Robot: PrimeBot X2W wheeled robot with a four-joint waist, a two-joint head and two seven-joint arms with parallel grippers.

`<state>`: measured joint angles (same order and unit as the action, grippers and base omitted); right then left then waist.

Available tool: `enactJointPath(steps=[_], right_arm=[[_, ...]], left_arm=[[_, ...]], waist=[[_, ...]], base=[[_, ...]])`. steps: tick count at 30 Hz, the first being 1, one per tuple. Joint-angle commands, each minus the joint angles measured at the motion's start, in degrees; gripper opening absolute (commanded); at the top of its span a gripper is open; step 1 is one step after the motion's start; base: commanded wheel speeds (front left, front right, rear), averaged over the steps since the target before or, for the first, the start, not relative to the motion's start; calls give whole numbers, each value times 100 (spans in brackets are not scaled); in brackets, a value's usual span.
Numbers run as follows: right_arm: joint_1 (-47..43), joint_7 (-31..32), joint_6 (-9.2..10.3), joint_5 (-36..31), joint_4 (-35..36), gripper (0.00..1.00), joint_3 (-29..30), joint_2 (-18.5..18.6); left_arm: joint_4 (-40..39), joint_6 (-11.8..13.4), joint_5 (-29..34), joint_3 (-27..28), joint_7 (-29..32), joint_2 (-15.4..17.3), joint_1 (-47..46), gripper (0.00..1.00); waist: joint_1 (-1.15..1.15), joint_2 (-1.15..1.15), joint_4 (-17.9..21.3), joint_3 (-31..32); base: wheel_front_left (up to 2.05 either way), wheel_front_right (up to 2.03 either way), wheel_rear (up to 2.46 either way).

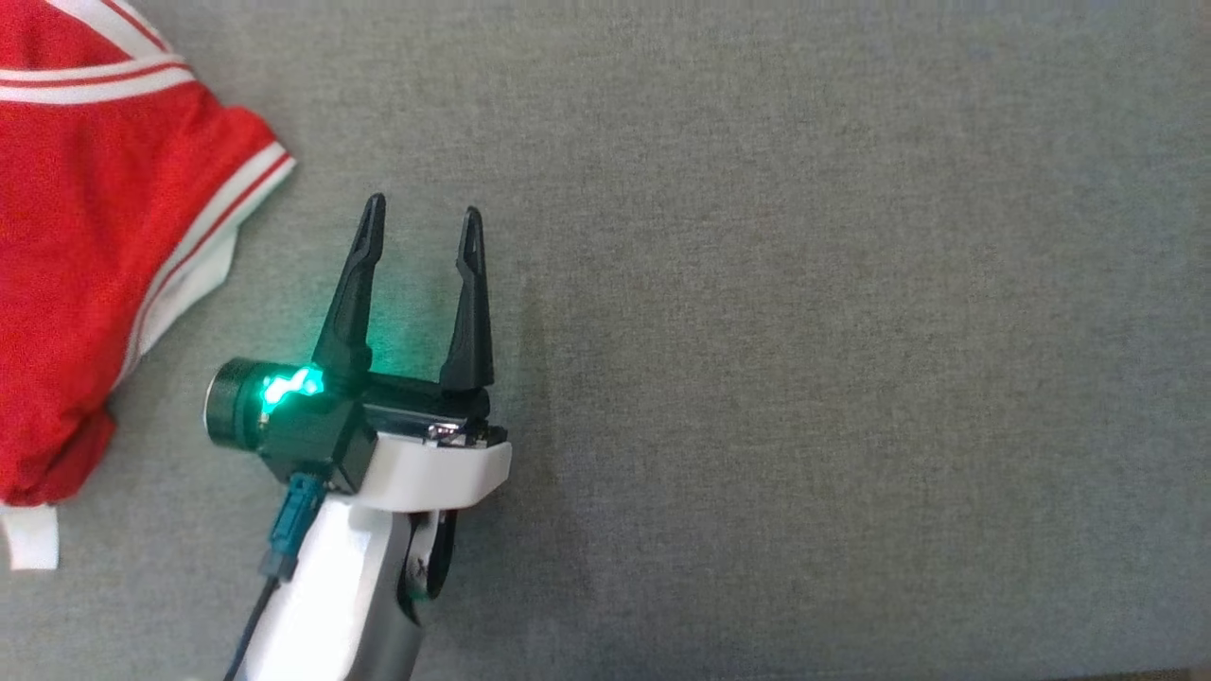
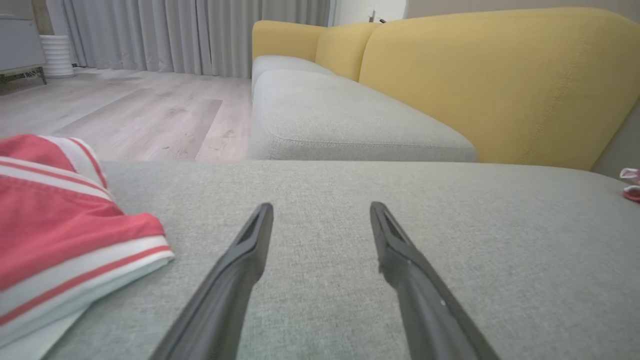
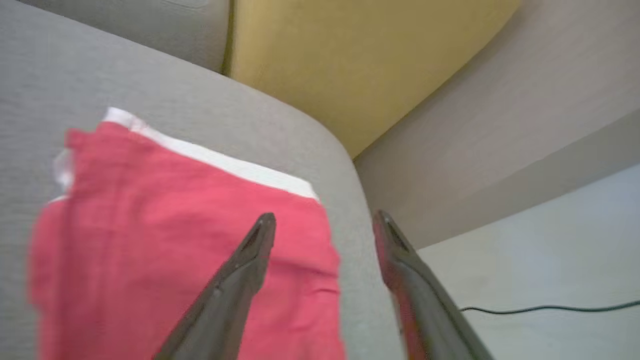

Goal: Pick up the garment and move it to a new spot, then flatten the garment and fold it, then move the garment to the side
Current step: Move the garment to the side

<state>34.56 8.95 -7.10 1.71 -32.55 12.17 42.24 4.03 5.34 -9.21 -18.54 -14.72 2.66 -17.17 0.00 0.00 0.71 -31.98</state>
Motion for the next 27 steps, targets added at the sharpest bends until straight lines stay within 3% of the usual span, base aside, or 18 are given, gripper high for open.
enactJointPath(steps=[1, 3, 4, 11, 17, 21, 27], right_arm=[[-324, -128, -39, -69, 265, 100, -22, -89], [-471, -309, -39, -172, 487, 100, -174, -441], [-471, -309, -39, -172, 487, 100, -174, -441], [-1050, -1142, -39, -201, 927, 100, -827, -1918], [-1591, -2116, -39, 300, 523, 100, -1410, -2971], [-1974, -2377, -39, 608, 218, 100, -1691, -3433], [-2747, -2392, -39, 676, 1091, 100, -1596, -3783]], left_arm=[[-124, 31, -55, 164, -28, 21, 136, 100], [-91, 57, -76, 175, -28, 21, 226, 100], [-91, 57, -76, 175, -28, 21, 226, 100], [81, 190, -41, 287, -28, 21, 624, 100], [366, 214, -204, 442, -28, 21, 848, 100], [708, 245, -527, 577, -28, 21, 1002, 100], [1035, 243, -534, 707, -28, 21, 1184, 100]], waist=[[0, 0, -72, 269], [0, 0, -80, 521], [0, 0, -80, 521], [0, 0, -34, 1556], [0, 0, -124, 2318], [0, 0, -198, 2882], [0, 0, -244, 3397]], base=[[0, 0, 0], [0, 0, 0], [0, 0, 0], [0, 0, 0], [0, 0, 0], [0, 0, 0], [0, 0, 0]])
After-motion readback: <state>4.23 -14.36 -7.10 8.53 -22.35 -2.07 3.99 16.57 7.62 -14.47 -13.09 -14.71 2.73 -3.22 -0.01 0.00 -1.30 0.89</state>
